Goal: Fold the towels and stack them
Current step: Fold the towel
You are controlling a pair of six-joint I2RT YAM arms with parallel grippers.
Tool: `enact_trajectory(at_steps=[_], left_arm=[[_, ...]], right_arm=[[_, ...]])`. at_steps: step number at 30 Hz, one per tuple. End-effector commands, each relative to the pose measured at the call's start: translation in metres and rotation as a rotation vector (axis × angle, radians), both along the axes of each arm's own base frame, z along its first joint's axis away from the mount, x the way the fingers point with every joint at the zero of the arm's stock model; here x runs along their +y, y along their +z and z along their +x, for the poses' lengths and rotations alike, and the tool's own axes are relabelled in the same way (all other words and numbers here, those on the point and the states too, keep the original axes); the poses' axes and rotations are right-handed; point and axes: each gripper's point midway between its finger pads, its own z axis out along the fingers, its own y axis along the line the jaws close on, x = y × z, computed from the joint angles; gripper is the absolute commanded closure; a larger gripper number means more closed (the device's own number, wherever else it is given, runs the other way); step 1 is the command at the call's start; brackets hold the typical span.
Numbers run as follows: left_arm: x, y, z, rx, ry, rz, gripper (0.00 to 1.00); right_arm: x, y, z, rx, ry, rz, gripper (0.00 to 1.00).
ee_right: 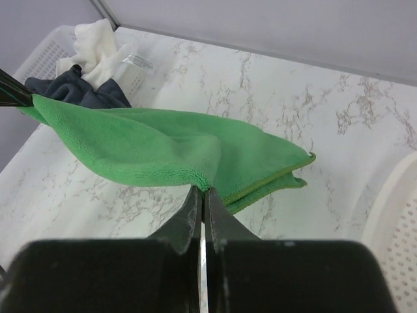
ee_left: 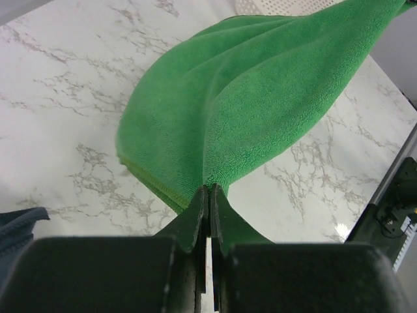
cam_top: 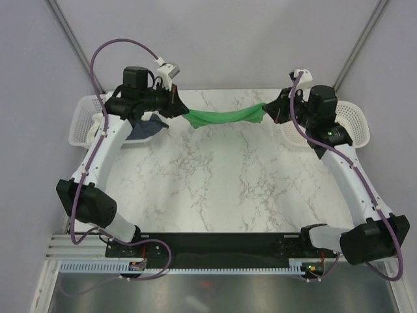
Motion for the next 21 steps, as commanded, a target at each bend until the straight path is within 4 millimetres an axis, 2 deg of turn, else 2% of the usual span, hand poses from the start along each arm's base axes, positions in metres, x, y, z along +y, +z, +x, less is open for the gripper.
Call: enact_trajectory(at_steps=[1, 3, 4, 6, 7, 8, 10, 11, 13, 14, 15, 16, 17, 19, 20, 21], left_arm=[[-0.004, 0.011, -0.038, 0.008, -0.009, -0.007, 0.98], [-0.012, 0.015, -0.055, -0.008, -0.031, 0.004, 0.98], [-0.011, 0.020, -0.067, -0.019, -0.038, 0.004, 0.98], [-0.018, 0.020, -0.084, -0.010, -0.064, 0.016, 0.98], [-0.015, 0.022, -0.094, -0.006, -0.055, 0.029, 0.98], [-0.018, 0.021, -0.102, -0.003, -0.065, 0.037, 0.98], [-0.013, 0.018, -0.102, 0.014, -0.010, 0.056, 0.98], [-0.011, 0.012, -0.100, 0.026, 0.008, 0.071, 0.98], [-0.004, -0.004, -0.085, 0.045, 0.069, 0.123, 0.98], [-0.006, -0.024, -0.072, 0.090, 0.085, 0.162, 0.98], [-0.005, -0.034, -0.065, 0.102, 0.090, 0.187, 0.98], [-0.004, -0.044, -0.056, 0.112, 0.108, 0.214, 0.98], [-0.003, -0.066, -0.039, 0.157, 0.129, 0.248, 0.98], [0.000, -0.085, -0.015, 0.155, 0.139, 0.287, 0.98], [0.004, -0.084, 0.001, 0.151, 0.155, 0.276, 0.98], [0.001, -0.106, 0.020, 0.180, 0.154, 0.281, 0.98]], right_arm=[[-0.007, 0.013, -0.034, -0.028, -0.022, 0.026, 1.00], [-0.010, 0.006, -0.050, -0.009, -0.026, 0.035, 1.00], [-0.010, 0.016, -0.065, -0.035, -0.015, 0.050, 1.00], [-0.010, 0.010, -0.080, 0.005, -0.016, 0.079, 1.00], [-0.012, 0.019, -0.092, -0.016, -0.017, 0.093, 1.00], [-0.014, 0.014, -0.098, 0.005, -0.025, 0.104, 1.00], [-0.012, 0.013, -0.109, 0.015, -0.015, 0.130, 1.00], [-0.011, 0.002, -0.109, 0.037, -0.015, 0.136, 1.00], [-0.009, -0.011, -0.098, 0.062, -0.033, 0.159, 1.00], [-0.007, -0.026, -0.092, 0.094, -0.034, 0.160, 1.00], [-0.004, -0.029, -0.083, 0.088, -0.031, 0.165, 1.00], [0.000, -0.048, -0.071, 0.135, -0.031, 0.157, 1.00], [0.001, -0.058, -0.063, 0.156, -0.036, 0.151, 1.00], [0.005, -0.079, -0.037, 0.173, -0.047, 0.139, 1.00], [0.006, -0.085, -0.028, 0.175, -0.051, 0.136, 1.00], [0.009, -0.084, -0.015, 0.144, -0.042, 0.140, 1.00]])
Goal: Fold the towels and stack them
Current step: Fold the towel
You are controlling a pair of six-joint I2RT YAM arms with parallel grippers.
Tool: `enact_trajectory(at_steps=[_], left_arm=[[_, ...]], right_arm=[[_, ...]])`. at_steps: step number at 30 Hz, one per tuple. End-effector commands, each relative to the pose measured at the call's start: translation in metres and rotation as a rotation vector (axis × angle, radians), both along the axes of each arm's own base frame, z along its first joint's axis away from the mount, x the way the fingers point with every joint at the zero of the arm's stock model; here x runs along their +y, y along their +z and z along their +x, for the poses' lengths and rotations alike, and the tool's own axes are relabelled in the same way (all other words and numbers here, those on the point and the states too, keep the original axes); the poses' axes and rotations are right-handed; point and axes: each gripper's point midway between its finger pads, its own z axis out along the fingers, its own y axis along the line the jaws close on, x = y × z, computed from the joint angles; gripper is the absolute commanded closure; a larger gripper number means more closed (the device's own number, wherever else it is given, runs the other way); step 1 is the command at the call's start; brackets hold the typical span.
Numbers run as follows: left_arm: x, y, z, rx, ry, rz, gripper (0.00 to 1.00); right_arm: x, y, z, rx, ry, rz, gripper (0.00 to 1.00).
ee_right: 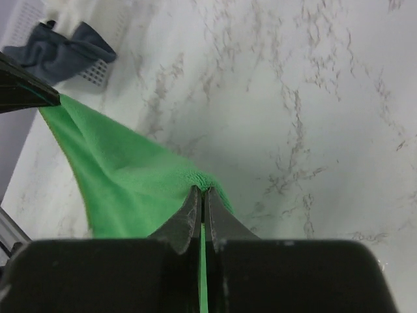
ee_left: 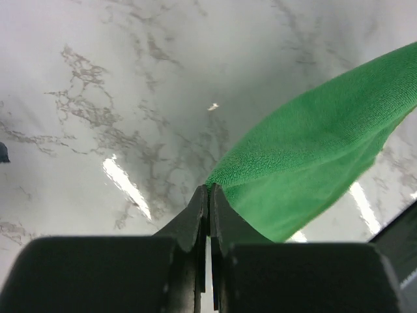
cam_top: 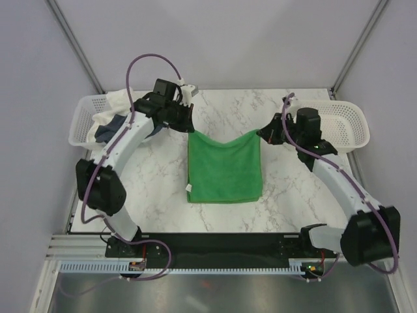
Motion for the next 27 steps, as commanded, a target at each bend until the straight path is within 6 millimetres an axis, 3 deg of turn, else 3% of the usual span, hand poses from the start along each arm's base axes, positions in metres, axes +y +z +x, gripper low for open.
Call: enact_trajectory(at_steps=[1, 2, 3, 4, 5, 6, 7, 8, 9, 11, 12, 19, 23, 27], left_arm=[[0.017, -0.021, 0.064, -0.025, 0.083, 0.035, 0.98], [0.016, -0.024, 0.076, -0.027, 0.087, 0.025, 0.98], [0.013, -0.049, 0.092, 0.011, 0.087, 0.029, 0.98], [0.013, -0.040, 0.110, -0.025, 0.093, 0.017, 0.98], [0.012, -0.048, 0.121, -0.019, 0.094, 0.022, 0.98], [0.011, -0.053, 0.129, -0.026, 0.084, 0.029, 0.98], [0.008, -0.063, 0.145, -0.028, 0.076, 0.033, 0.98], [0.007, -0.066, 0.151, -0.037, 0.068, 0.041, 0.98], [0.007, -0.070, 0.158, -0.051, 0.062, 0.058, 0.98], [0.008, -0.077, 0.170, -0.063, 0.061, 0.070, 0.98], [0.011, -0.077, 0.176, -0.073, 0.071, 0.081, 0.98], [0.021, -0.092, 0.177, -0.057, 0.070, 0.108, 0.98], [0.027, -0.105, 0.170, -0.035, 0.075, 0.134, 0.98], [0.029, -0.098, 0.164, -0.046, 0.076, 0.127, 0.98]], right_arm=[[0.009, -0.021, 0.042, -0.030, -0.001, 0.011, 1.00], [0.013, -0.021, 0.054, -0.041, 0.009, 0.009, 1.00], [0.016, -0.047, 0.070, -0.001, 0.017, -0.007, 1.00], [0.018, -0.056, 0.078, 0.008, 0.024, -0.018, 1.00], [0.019, -0.056, 0.092, -0.016, 0.032, -0.038, 1.00], [0.022, -0.080, 0.103, 0.018, 0.044, -0.060, 1.00], [0.022, -0.087, 0.110, 0.018, 0.051, -0.078, 1.00], [0.022, -0.083, 0.123, -0.014, 0.052, -0.095, 1.00], [0.022, -0.099, 0.132, 0.002, 0.052, -0.111, 1.00], [0.019, -0.096, 0.150, -0.023, 0.046, -0.124, 1.00], [0.018, -0.107, 0.156, -0.006, 0.047, -0.128, 1.00], [0.013, -0.115, 0.182, -0.021, 0.053, -0.183, 1.00], [0.015, -0.118, 0.171, -0.005, 0.082, -0.179, 1.00], [0.011, -0.105, 0.156, -0.034, 0.083, -0.194, 1.00]])
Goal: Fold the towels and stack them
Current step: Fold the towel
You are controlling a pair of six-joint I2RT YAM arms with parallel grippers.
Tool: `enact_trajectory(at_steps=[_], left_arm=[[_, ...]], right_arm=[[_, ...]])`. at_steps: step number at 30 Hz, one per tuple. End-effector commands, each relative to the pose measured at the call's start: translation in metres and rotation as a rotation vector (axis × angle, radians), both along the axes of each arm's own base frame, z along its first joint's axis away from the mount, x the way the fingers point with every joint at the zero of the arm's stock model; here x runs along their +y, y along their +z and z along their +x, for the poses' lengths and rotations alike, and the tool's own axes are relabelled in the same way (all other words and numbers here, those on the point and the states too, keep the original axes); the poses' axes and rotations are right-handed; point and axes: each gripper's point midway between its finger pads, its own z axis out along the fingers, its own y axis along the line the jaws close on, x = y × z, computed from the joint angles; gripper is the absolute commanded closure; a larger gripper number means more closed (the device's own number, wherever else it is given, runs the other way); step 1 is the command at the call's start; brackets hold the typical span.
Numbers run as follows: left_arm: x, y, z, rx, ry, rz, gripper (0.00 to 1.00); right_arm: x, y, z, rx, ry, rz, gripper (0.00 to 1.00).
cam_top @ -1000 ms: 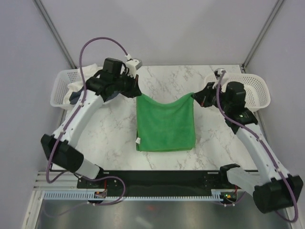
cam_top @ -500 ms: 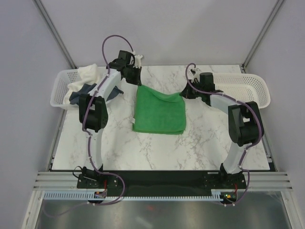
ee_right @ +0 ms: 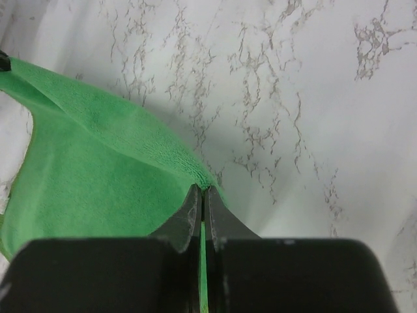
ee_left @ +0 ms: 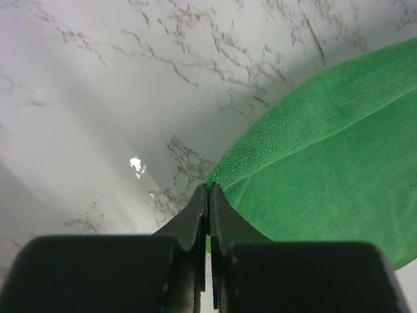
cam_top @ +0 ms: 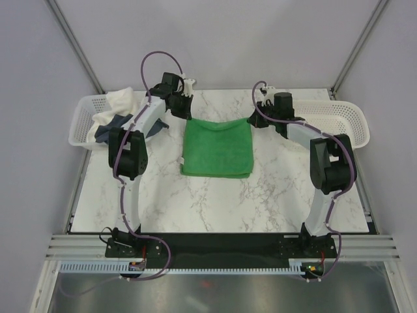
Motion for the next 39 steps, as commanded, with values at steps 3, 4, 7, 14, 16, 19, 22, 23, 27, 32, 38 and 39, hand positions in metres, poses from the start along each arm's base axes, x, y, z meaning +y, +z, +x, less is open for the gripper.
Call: enact_trajectory(at_steps=[3, 4, 7, 14, 16, 19, 22, 23, 27, 32, 38, 39], left_arm=[[0.008, 0.024, -0.003, -0.083, -0.018, 0.020, 0.98], [0.009, 0.024, -0.006, -0.080, -0.018, 0.018, 0.98], [0.009, 0.023, -0.018, -0.067, -0.015, 0.002, 0.98], [0.015, 0.026, -0.047, -0.066, 0.003, -0.013, 0.98], [0.016, 0.022, -0.057, -0.050, 0.010, -0.021, 0.98], [0.015, 0.028, -0.071, -0.050, 0.009, -0.048, 0.98], [0.013, 0.033, -0.085, -0.053, 0.003, -0.067, 0.98], [0.014, 0.033, -0.089, -0.049, 0.003, -0.069, 0.98], [0.015, 0.035, -0.115, -0.044, -0.004, -0.069, 0.98], [0.020, 0.032, -0.135, -0.031, 0.022, -0.069, 0.98], [0.021, 0.030, -0.154, -0.025, 0.028, -0.077, 0.98], [0.021, 0.029, -0.156, -0.022, 0.028, -0.078, 0.98]], right_arm=[[-0.005, 0.029, -0.015, -0.087, 0.033, -0.044, 1.00], [-0.006, 0.026, -0.019, -0.075, 0.033, -0.049, 1.00], [-0.006, 0.023, -0.032, -0.053, 0.042, -0.043, 1.00], [-0.007, 0.033, -0.062, -0.060, 0.036, -0.021, 1.00], [-0.006, 0.031, -0.072, -0.047, 0.043, -0.012, 1.00], [0.002, 0.031, -0.089, -0.039, 0.060, -0.003, 1.00], [0.009, 0.027, -0.106, -0.024, 0.069, -0.001, 1.00], [0.010, 0.031, -0.111, -0.034, 0.066, -0.002, 1.00], [0.012, 0.028, -0.132, -0.026, 0.064, -0.003, 1.00], [0.013, 0.022, -0.154, -0.004, 0.059, 0.010, 1.00], [0.013, 0.020, -0.170, 0.003, 0.045, 0.026, 1.00], [0.013, 0.015, -0.174, 0.020, 0.042, 0.031, 1.00]])
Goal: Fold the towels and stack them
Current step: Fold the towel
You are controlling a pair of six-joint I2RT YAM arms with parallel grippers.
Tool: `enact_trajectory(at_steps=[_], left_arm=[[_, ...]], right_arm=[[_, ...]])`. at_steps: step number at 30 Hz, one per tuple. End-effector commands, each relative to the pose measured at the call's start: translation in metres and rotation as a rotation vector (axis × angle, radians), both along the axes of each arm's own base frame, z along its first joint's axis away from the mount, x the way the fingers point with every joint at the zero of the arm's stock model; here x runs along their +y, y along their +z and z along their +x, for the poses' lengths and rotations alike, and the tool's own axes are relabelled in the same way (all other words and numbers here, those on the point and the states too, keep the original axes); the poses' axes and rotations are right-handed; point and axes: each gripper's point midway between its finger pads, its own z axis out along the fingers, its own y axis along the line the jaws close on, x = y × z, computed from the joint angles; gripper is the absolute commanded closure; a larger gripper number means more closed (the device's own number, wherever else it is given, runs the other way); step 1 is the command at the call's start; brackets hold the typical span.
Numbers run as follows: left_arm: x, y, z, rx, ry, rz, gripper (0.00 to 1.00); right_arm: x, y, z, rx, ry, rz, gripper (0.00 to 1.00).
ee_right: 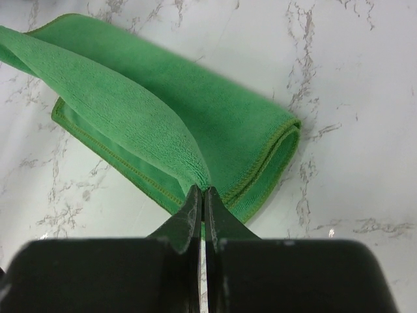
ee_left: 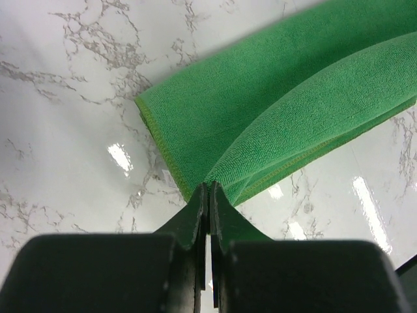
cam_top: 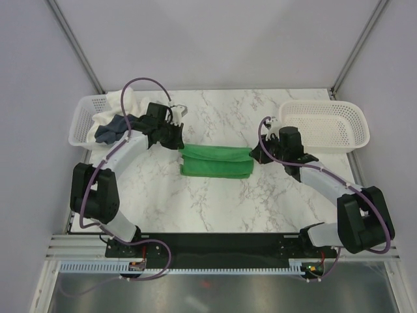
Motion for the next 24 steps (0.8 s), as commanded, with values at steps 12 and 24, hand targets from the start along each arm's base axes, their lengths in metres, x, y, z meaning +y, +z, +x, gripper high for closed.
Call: enact_trajectory(at_steps=[12, 24], left_arm=[[-0.004, -0.007, -0.029, 0.003, 0.000, -0.019, 0.98], [-0.008, 0.012, -0.015, -0.032, 0.075, -0.024, 0.98]], right_arm=[[0.008, -0.018, -0.025, 0.035, -0.026, 0.007, 1.00], [-0.003, 0.028, 0.010, -0.104, -0.128, -0.038, 1.00]])
